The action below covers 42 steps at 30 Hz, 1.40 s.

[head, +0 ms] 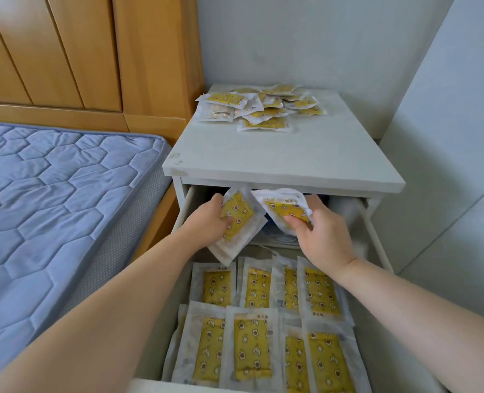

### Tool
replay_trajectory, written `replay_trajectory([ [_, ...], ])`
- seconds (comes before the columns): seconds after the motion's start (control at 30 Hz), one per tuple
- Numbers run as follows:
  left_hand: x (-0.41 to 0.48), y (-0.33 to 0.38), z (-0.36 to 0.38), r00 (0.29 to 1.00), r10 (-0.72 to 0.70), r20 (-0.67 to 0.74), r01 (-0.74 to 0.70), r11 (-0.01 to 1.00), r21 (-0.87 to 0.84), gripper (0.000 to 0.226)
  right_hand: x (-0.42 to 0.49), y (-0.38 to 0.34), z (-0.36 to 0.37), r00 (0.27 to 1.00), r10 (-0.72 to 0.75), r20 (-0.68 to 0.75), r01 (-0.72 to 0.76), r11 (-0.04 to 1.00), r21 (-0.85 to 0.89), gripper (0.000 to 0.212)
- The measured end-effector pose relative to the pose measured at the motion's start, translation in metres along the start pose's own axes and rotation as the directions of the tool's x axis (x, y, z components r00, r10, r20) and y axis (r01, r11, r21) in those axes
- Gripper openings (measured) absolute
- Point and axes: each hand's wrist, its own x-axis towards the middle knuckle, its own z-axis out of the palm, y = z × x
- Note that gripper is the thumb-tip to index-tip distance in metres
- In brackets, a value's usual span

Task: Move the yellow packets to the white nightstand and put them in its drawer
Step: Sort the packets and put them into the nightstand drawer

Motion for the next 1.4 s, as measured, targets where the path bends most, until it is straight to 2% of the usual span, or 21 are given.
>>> replay_trajectory([
  [0.07,0.002,-0.004,0.001,0.999,-0.036,0.004,0.035,0.995,0.097,0.025,-0.002,0.004,0.011,0.978,0.150,0.143,-0.145,0.989,-0.040,0.023],
  [0.17,0.003,-0.006,0.004,1.000,-0.020,-0.003,0.020,0.978,0.210,0.020,-0.003,0.012,0.032,0.845,0.434,0.313,-0.412,0.901,-0.136,0.022],
  [0.2,0.003,-0.006,0.004,1.000,-0.009,-0.025,0.014,0.976,0.218,0.018,-0.005,0.014,0.039,0.770,0.535,0.348,-0.523,0.841,-0.136,0.022],
  [0.23,0.004,-0.006,0.004,0.999,0.000,-0.053,0.011,0.978,0.210,0.015,-0.008,0.014,0.045,0.664,0.647,0.373,-0.670,0.738,-0.087,0.018],
  [0.3,0.006,-0.006,0.002,0.994,0.012,-0.105,0.007,0.984,0.181,0.012,-0.014,0.007,0.061,0.342,0.800,0.492,-0.931,0.361,0.059,0.010],
  [0.33,0.006,-0.006,0.002,0.993,0.016,-0.117,0.004,0.986,0.170,0.012,-0.017,0.000,0.069,0.213,0.807,0.552,-0.976,0.196,0.089,0.009],
  [0.37,0.006,-0.006,0.001,0.993,0.021,-0.118,-0.001,0.987,0.161,0.013,-0.019,-0.006,0.080,0.155,0.784,0.601,-0.988,0.130,0.085,0.012],
  [0.4,0.006,-0.005,0.001,0.993,0.024,-0.116,-0.006,0.988,0.152,0.014,-0.020,-0.011,0.093,0.141,0.768,0.625,-0.990,0.122,0.073,0.018],
  [0.47,0.006,-0.005,0.002,0.994,0.024,-0.111,-0.008,0.990,0.140,0.016,-0.021,-0.021,0.116,0.157,0.738,0.656,-0.984,0.169,0.045,0.026],
  [0.53,0.005,-0.005,0.001,0.994,0.022,-0.106,-0.008,0.991,0.132,0.018,-0.021,-0.032,0.130,0.197,0.705,0.681,-0.973,0.226,0.048,0.008],
  [0.67,0.005,-0.005,0.000,0.994,0.034,-0.101,-0.022,0.993,0.119,0.022,-0.026,-0.045,0.134,0.431,0.633,0.643,-0.785,0.615,-0.079,0.025],
  [0.73,0.005,-0.005,0.000,0.995,0.034,-0.097,-0.023,0.994,0.108,0.022,-0.029,-0.046,0.133,0.502,0.603,0.620,-0.699,0.705,-0.119,0.028],
  [0.83,0.006,-0.006,0.000,0.995,0.031,-0.093,-0.021,0.995,0.101,0.022,-0.029,-0.041,0.135,0.563,0.623,0.542,-0.682,0.721,-0.120,0.034],
  [1.0,0.007,-0.006,0.000,0.995,0.034,-0.094,-0.025,0.995,0.093,0.024,-0.030,-0.037,0.137,0.604,0.667,0.437,-0.708,0.701,-0.091,0.043],
  [1.1,0.007,-0.006,0.000,0.995,0.040,-0.097,-0.030,0.995,0.100,0.024,-0.032,-0.043,0.138,0.679,0.621,0.390,-0.663,0.748,-0.037,0.042],
  [1.2,0.007,-0.005,0.000,0.994,0.042,-0.096,-0.032,0.995,0.099,0.025,-0.034,-0.046,0.137,0.702,0.597,0.389,-0.634,0.772,-0.042,0.035],
  [1.27,0.006,-0.005,0.000,0.995,0.036,-0.092,-0.028,0.996,0.090,0.025,-0.038,-0.044,0.139,0.712,0.521,0.470,-0.502,0.846,-0.177,0.027],
  [1.33,0.007,-0.005,0.000,0.995,0.036,-0.095,-0.028,0.996,0.084,0.024,-0.039,-0.042,0.138,0.741,0.411,0.530,-0.295,0.910,-0.292,0.025],
  [1.4,0.008,-0.006,0.000,0.994,0.043,-0.100,-0.035,0.996,0.080,0.023,-0.033,-0.040,0.128,0.730,0.316,0.606,-0.153,0.940,-0.306,0.029],
])
